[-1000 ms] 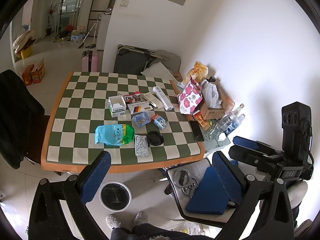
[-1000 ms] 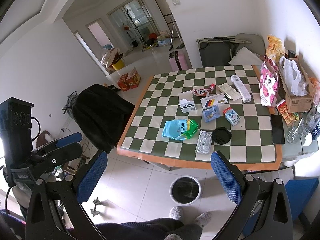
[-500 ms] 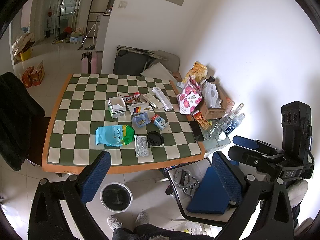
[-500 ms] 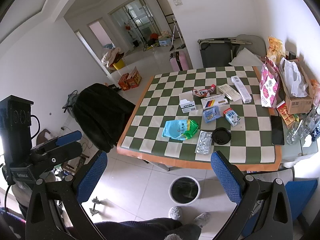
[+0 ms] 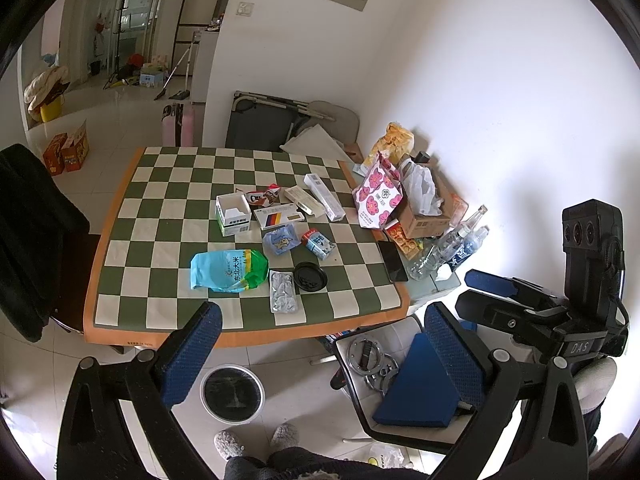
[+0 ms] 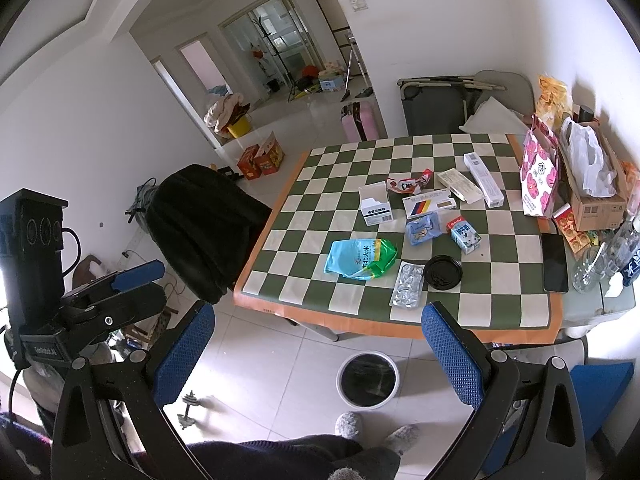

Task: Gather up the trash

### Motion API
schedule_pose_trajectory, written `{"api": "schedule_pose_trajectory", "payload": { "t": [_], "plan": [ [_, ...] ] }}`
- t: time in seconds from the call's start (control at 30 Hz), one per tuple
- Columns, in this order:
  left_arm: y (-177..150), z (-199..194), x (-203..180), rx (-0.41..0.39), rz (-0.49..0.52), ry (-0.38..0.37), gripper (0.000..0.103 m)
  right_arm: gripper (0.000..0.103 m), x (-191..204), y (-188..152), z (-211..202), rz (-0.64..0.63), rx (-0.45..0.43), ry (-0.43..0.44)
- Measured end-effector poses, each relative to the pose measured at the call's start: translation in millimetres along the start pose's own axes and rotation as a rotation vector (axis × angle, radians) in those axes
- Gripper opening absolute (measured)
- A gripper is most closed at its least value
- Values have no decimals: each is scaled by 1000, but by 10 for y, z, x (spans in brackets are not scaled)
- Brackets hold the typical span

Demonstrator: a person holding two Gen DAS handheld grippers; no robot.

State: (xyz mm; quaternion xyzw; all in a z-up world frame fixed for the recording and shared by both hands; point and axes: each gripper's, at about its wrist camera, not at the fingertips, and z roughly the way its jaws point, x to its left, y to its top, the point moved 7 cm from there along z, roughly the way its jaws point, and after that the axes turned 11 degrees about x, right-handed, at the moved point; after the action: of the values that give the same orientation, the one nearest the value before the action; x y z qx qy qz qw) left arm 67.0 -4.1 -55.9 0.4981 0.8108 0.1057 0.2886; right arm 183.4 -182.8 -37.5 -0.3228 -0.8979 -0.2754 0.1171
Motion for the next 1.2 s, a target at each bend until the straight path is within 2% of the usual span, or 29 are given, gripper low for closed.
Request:
{"api": "schedule_pose_trajectory", "payload": {
  "t": [0.83,0.9,0.97,1.0,1.07,1.1,1.2],
  "plan": [
    [-1,4,-31,-1,3,5,103,103,30,3,37,6,-3,6],
    [43,20,-4,-3,-4,61,103,103,27,22,62,29,-13,4],
    [86,74,103,-14,-13,173,103,103,50,26,102,76,-25,-18],
    [114,133,204,-19,-27,254,103,103,4,38,149,107,-35,-53],
    [142,277,416,-12,-62,358,103,103,-105,61,252,156,-39,-109],
    [147,348,514,-2,-80,381,103,103,-207,55,350,205,-34,-159],
    [120,713,911,55,-160,430,103,103,-509,51,680,292,5,-221]
  ]
}}
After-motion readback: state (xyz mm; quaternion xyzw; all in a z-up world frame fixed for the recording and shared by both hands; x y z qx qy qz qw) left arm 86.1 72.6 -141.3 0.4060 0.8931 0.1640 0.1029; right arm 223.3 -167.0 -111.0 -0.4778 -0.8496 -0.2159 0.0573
